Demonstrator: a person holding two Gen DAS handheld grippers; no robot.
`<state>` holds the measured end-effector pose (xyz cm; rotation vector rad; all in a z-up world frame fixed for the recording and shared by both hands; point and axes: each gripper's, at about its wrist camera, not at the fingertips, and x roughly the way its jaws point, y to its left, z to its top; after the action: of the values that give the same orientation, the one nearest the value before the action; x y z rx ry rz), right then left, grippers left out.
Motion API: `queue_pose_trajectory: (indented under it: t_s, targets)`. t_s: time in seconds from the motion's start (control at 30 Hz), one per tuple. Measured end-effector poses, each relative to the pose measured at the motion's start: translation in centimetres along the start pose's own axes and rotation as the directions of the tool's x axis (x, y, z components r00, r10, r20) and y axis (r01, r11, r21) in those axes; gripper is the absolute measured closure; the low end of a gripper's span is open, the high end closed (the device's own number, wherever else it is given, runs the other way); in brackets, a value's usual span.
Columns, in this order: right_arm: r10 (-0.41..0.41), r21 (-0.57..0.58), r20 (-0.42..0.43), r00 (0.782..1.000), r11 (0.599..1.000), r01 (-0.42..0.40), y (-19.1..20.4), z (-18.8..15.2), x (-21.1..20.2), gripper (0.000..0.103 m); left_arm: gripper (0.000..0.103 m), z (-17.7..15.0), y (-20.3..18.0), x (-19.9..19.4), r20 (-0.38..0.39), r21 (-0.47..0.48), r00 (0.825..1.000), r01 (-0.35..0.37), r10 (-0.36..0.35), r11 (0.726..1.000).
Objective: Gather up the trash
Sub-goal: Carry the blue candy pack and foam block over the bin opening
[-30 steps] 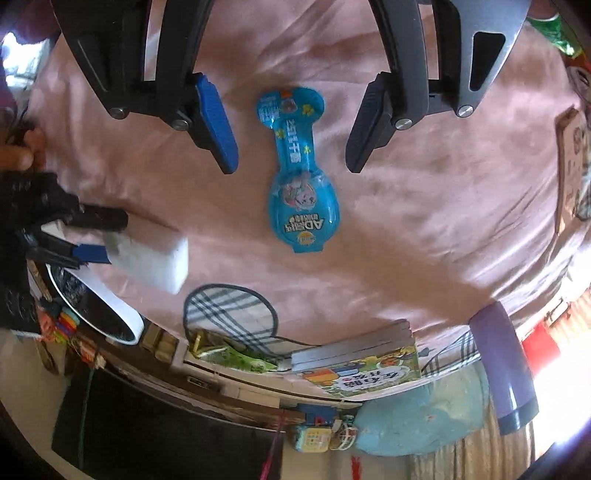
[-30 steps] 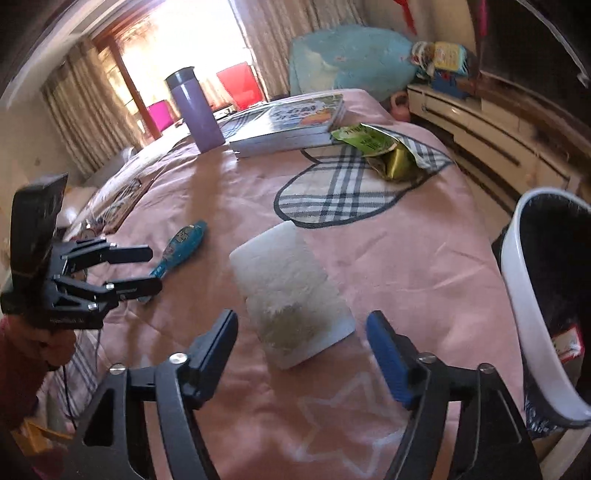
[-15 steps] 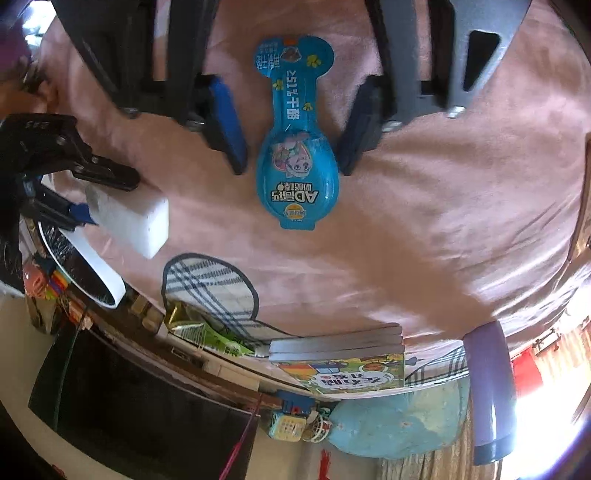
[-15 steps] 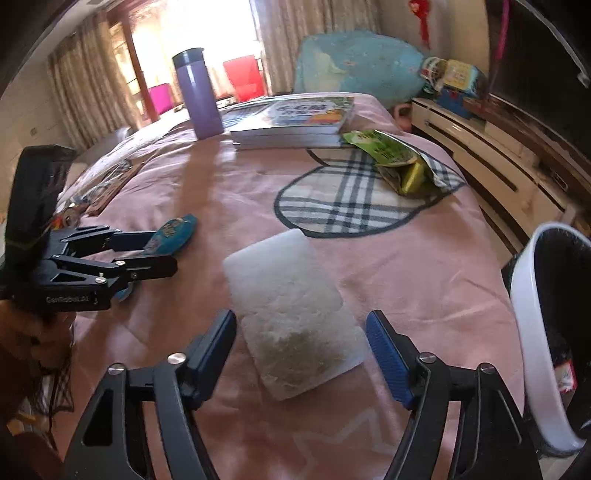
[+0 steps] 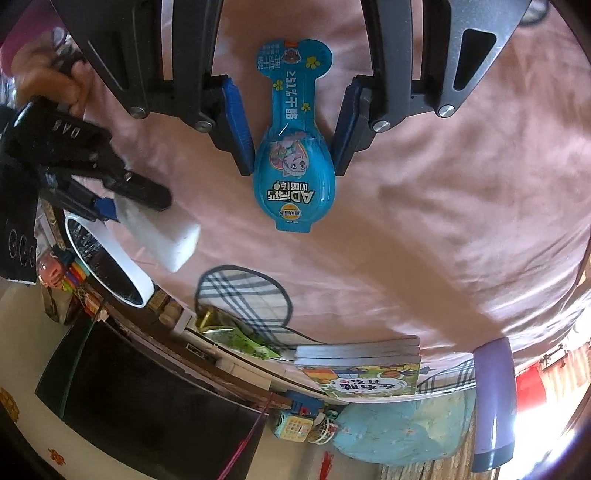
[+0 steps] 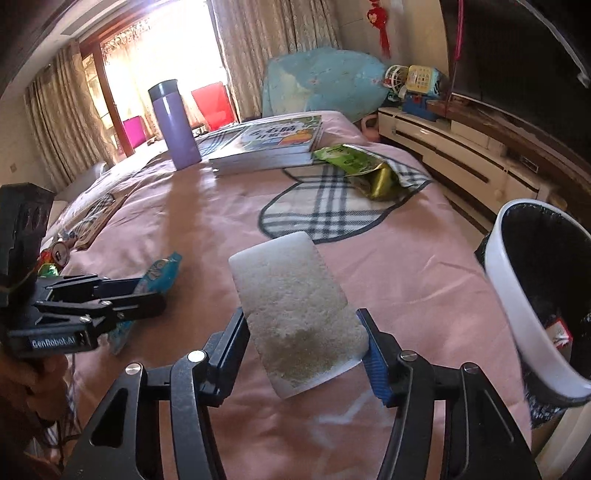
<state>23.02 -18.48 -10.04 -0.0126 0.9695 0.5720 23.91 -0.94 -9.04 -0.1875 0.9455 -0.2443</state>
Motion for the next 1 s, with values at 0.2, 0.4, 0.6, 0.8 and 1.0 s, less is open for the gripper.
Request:
queue_pose_trajectory:
  t_s: [0.2,0.4,0.6,0.8,1.0]
  targets:
    - [-0.043,-0.018,0.026,0.999,0.999,0.044,1.0,-1.4,-2.1,0.045,0.062,-0.9,-2.9,-1.3,0.022,0.014,1.000,0.004,-0.005,1.000]
    - [-0.009,0.073,0.057,0.998,0.997,0.005,-1.2,-3.0,-5.0,0.045,0.062,-1.8,-6.5,-2.1,0.025,0.050,1.000,0.004,-0.005,0.999]
    - [-0.021,0.149,0.078,0.997,0.989,0.009,-3.8,-4.4,-7.4,0.045,0.062,-2.2,-9.8,-2.5,0.024,0.087,1.000,-0.009,0.006,0.996]
    - [-0.044,0.199,0.136,0.990,0.980,0.016,-5.9,-4.7,-10.1,0.045,0.062,-2.0,-13.3,-2.3,0.008,0.149,1.000,-0.002,0.001,0.989]
    - [-0.066,0.261,0.184,0.981,0.965,0.016,-8.8,-4.6,-12.2,0.044,0.062,-1.1,-16.3,-1.9,0.002,0.205,1.000,0.013,-0.014,0.979]
